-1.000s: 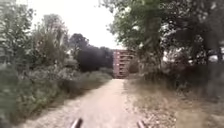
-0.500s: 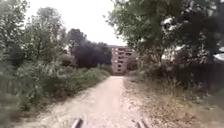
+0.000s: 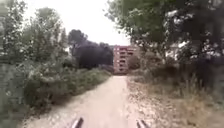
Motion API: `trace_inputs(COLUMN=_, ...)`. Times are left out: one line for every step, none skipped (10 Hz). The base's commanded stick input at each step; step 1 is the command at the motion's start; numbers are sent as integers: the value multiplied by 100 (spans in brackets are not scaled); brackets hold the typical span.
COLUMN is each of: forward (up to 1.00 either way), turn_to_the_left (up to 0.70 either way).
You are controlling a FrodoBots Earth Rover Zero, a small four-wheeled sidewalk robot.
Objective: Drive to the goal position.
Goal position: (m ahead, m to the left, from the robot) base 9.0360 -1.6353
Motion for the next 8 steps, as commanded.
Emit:
trace_inputs(forward=85, turn_to_the_left=-6)
trace_inputs(forward=85, turn_to_the_left=-34)
trace_inputs(forward=85, turn_to_the_left=-31)
trace_inputs(forward=85, turn_to_the_left=-5)
trace_inputs(forward=85, turn_to_the_left=0)
trace_inputs(forward=85, turn_to_the_left=0)
trace_inputs(forward=85, turn_to_the_left=0)
trace_inputs(forward=85, turn_to_the_left=-2)
